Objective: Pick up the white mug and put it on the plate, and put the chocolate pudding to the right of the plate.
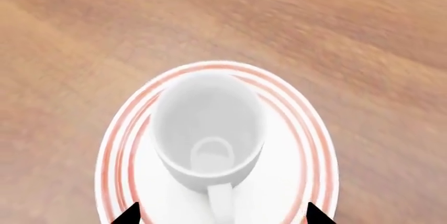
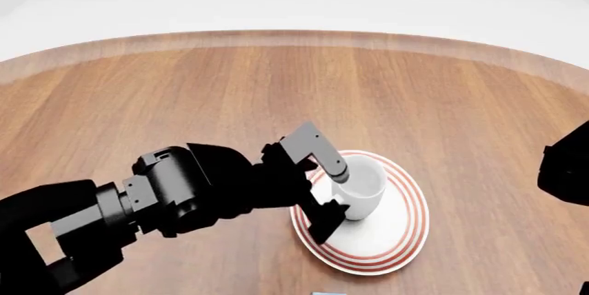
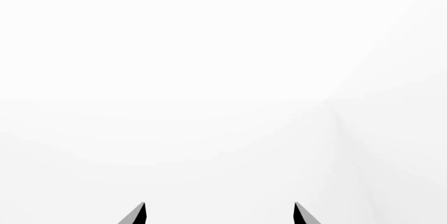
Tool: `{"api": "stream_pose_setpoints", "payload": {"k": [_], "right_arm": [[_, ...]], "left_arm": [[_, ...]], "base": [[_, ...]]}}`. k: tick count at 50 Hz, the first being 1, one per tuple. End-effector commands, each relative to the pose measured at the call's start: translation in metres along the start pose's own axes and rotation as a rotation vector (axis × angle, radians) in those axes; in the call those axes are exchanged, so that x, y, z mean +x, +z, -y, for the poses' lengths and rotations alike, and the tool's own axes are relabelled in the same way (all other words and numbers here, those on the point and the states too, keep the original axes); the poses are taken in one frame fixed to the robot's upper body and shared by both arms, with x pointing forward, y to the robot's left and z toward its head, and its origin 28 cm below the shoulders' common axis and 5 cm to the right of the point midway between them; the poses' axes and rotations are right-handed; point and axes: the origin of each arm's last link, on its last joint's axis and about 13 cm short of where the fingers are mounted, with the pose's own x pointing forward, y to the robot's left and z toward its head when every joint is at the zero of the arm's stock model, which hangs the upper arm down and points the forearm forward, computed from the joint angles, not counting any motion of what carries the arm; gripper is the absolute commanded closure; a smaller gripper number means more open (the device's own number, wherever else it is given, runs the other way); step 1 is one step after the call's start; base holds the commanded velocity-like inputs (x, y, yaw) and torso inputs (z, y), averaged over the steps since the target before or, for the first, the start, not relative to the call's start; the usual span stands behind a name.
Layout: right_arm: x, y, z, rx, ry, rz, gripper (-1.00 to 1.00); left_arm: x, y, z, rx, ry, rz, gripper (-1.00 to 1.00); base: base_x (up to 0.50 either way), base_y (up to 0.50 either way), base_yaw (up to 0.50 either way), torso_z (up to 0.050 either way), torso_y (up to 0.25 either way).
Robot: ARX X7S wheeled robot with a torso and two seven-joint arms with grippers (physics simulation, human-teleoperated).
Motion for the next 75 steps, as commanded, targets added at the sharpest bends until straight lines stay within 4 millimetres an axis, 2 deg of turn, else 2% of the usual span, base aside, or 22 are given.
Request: {"api": "stream_pose_setpoints", "payload": {"k": [1, 15, 34, 42, 46, 57, 63, 75], "right_arm": [[0.001, 0.001, 0.002, -0.021, 0.001, 0.02, -1.0], [0.0, 0.001, 0.001, -0.02, 0.007, 0.016, -1.0], [-0.001, 0.0, -0.001, -0.021, 0.014, 0.007, -1.0], [-0.001, 0.001, -0.002, -0.021, 0.016, 0.004, -1.0], [-0.001, 0.001, -0.002, -0.018, 0.018, 0.004, -1.0], [-0.003, 0.0, -0.002, -0.018, 0.023, -0.002, -1.0], [-0.003, 0.0, -0.003, -0.016, 0.027, -0.005, -1.0], [-0.007, 0.004, -0.011, 0.035, 0.08, -0.055, -1.0]], "left_arm": [[-0.011, 0.014, 0.003, 0.037, -0.016, 0.051, -1.0], [-0.03, 0.013, -0.006, 0.029, 0.019, 0.104, -1.0], [-0.081, 0.025, -0.015, -0.035, 0.072, 0.351, -1.0], [-0.101, 0.028, -0.009, -0.046, 0.104, 0.457, -1.0], [-0.112, 0.028, -0.007, -0.055, 0.18, 0.488, -1.0], [-0.128, 0.025, 0.001, 0.027, 0.345, 0.583, -1.0], [-0.129, 0.023, 0.003, 0.049, 0.368, 0.587, -1.0], [-0.145, 0.026, 0.001, 0.07, 0.441, 0.666, -1.0]], "base": [[0.0, 0.0, 0.0, 0.0, 0.0], [0.0, 0.0, 0.0, 0.0, 0.0], [0.0, 0.0, 0.0, 0.0, 0.0], [0.0, 0.0, 0.0, 0.0, 0.0], [0.0, 0.0, 0.0, 0.0, 0.0], [0.0, 0.0, 0.0, 0.0, 0.0], [0.0, 0.0, 0.0, 0.0, 0.0], [0.0, 0.0, 0.0, 0.0, 0.0]]}}
